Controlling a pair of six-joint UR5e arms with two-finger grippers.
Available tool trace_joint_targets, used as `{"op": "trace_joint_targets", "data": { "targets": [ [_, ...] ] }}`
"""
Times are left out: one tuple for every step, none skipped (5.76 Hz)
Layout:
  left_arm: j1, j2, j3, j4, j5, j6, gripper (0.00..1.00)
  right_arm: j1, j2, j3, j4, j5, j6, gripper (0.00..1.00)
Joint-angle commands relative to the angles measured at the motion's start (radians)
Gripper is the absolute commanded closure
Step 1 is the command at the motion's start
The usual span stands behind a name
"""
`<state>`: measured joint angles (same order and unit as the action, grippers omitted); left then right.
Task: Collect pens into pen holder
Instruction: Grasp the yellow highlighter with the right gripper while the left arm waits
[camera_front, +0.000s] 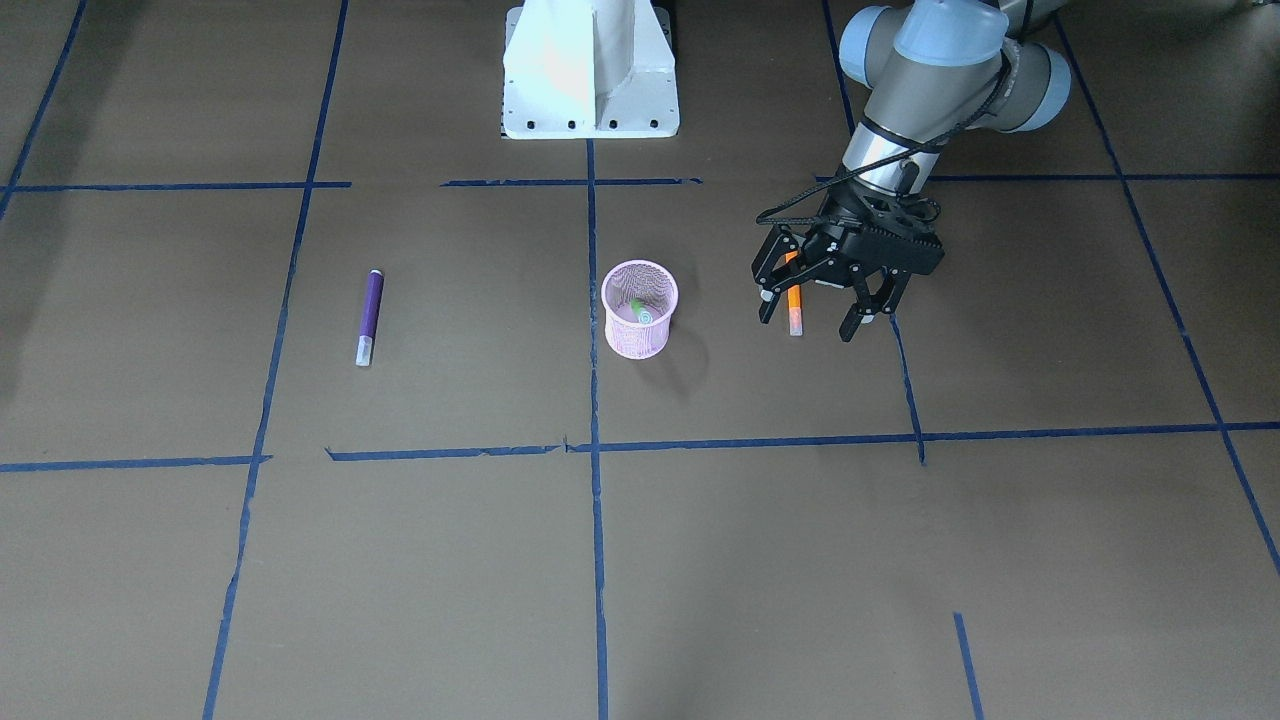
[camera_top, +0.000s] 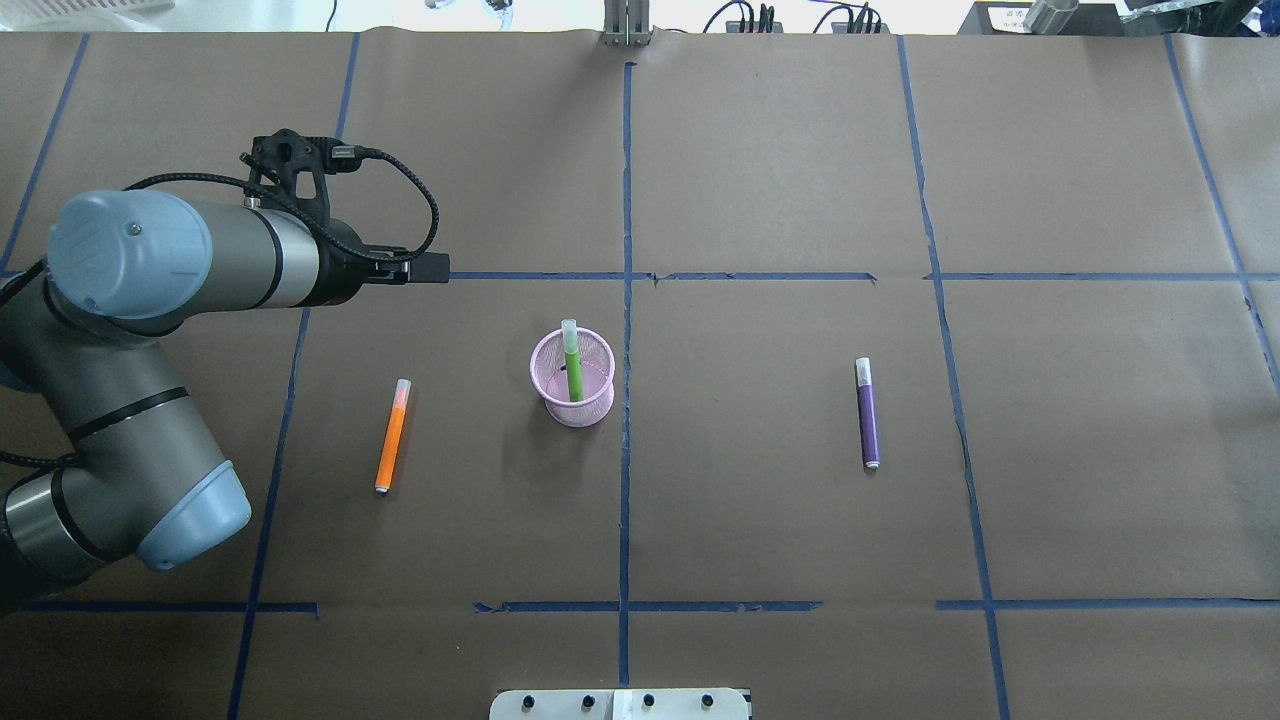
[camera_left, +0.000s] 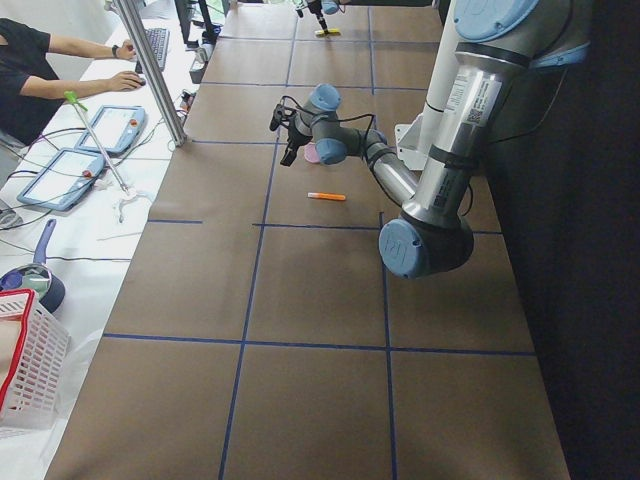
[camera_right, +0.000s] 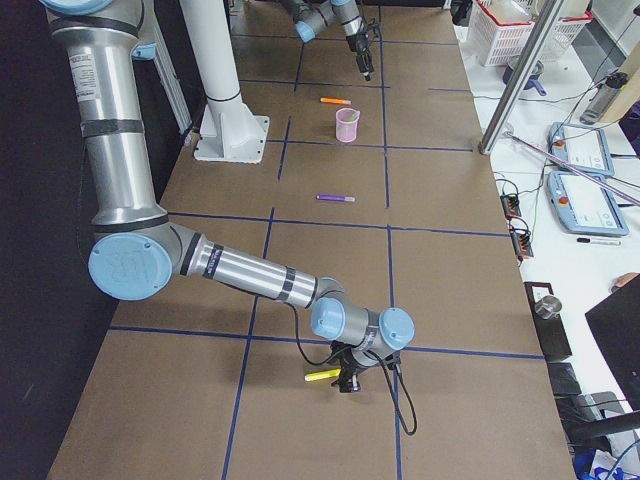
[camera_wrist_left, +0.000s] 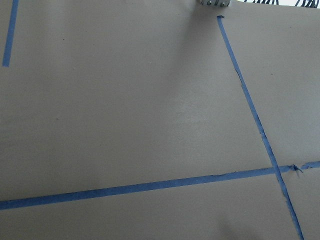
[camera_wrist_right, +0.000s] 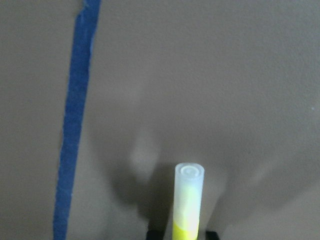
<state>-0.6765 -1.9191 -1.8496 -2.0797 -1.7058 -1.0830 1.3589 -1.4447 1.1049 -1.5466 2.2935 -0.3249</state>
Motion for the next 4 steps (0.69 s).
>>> {"op": "trace_joint_targets", "data": {
  "targets": [
    [0.000, 0.000, 0.000, 0.000, 0.000, 0.000, 0.00, -0.001, 0.004, 0.003, -0.003, 0.001, -0.008, 1.00],
    [0.000, 0.000, 0.000, 0.000, 0.000, -0.001, 0.00, -0.001, 0.001, 0.009, 0.005, 0.009, -0.008, 1.00],
    [0.000, 0.006, 0.000, -0.003, 0.000, -0.002, 0.00, 0.005, -0.022, 0.123, 0.008, 0.017, 0.004, 1.00],
    [0.000, 0.018, 0.001, -0.005, 0.002, 0.002, 0.00, 0.005, -0.020, 0.210, 0.037, 0.015, 0.009, 1.00]
  ]
}}
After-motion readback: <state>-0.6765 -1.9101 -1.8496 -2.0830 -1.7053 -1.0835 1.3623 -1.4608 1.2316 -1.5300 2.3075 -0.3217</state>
